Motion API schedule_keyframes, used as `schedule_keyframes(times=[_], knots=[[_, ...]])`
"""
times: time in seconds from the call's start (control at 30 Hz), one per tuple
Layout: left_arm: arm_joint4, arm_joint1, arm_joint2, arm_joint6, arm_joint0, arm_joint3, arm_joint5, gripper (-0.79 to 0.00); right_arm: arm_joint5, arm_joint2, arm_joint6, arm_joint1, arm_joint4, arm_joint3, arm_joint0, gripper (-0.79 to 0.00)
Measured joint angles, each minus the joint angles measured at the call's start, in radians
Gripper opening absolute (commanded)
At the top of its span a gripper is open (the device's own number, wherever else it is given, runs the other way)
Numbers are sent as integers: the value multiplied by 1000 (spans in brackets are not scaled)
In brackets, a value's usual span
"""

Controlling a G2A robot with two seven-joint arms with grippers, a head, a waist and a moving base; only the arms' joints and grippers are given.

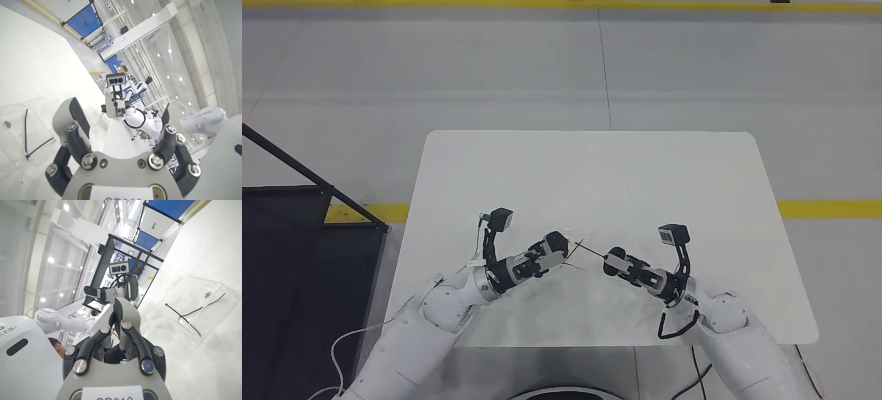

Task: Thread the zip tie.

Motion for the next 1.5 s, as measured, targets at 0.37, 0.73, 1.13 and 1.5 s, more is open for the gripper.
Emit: schedule_keyframes(times=[0.37,0.73,1.13,1.5], knots=[[123,-26,44,155,3,5,26,0,55,-8,-106,-8,-52,-41,-19,-785],[307,-61,79,379,9,31,18,-320,79,-19,-104,-17,-6,-13,0,-785],[418,-91,109,492,6,48,56,-514,79,-20,-92,-21,-4,-3,5,-785],[431,-110,116,530,5,66,60,-613,73,-16,-81,-24,-10,1,5,-785]])
